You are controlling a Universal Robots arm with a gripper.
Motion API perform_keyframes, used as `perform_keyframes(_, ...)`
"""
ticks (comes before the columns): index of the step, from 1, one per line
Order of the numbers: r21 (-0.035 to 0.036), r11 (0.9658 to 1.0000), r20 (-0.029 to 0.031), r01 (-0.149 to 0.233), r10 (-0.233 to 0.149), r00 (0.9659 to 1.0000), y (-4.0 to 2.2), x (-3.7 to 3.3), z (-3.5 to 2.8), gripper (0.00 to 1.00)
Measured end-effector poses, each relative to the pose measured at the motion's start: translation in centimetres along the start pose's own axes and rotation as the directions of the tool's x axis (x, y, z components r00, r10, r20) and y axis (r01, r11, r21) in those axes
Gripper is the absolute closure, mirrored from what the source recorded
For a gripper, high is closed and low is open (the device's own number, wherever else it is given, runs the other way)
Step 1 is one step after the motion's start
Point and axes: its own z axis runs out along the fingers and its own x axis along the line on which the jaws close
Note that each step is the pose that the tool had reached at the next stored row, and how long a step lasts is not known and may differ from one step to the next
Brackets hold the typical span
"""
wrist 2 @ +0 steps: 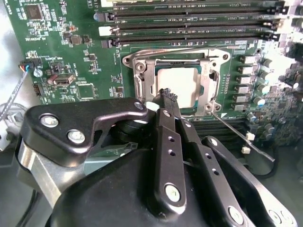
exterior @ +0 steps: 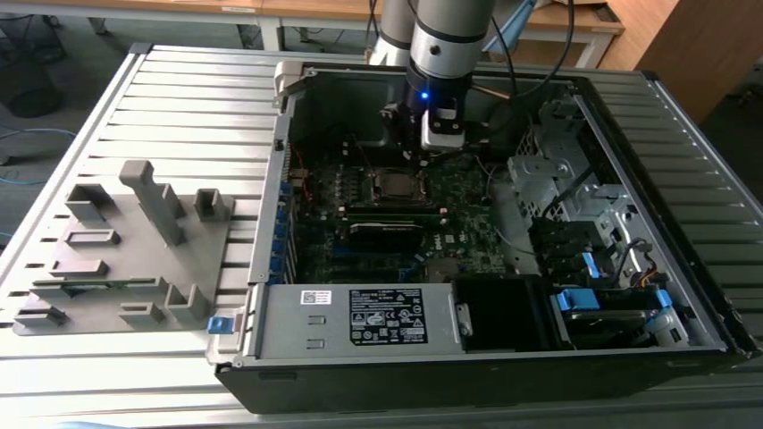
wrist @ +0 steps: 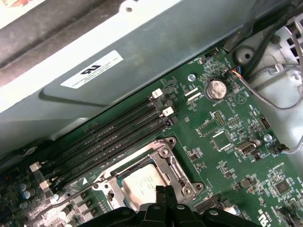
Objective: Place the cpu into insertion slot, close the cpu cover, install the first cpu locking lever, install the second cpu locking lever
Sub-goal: 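Close the cpu cover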
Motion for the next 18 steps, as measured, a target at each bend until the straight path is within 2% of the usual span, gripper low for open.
perform_keyframes(4, 0.0010, 0.9991, 0.0004, 0.044, -0.044, 0.9991, 0.00, 0.00, 0.00, 0.90)
perform_keyframes(8, 0.0019, 0.9966, 0.0006, 0.083, -0.083, 0.9966, 0.00, 0.00, 0.01, 0.90)
perform_keyframes(18, 0.0019, 0.9961, 0.0007, 0.088, -0.088, 0.9961, 0.00, 0.01, 0.01, 0.90)
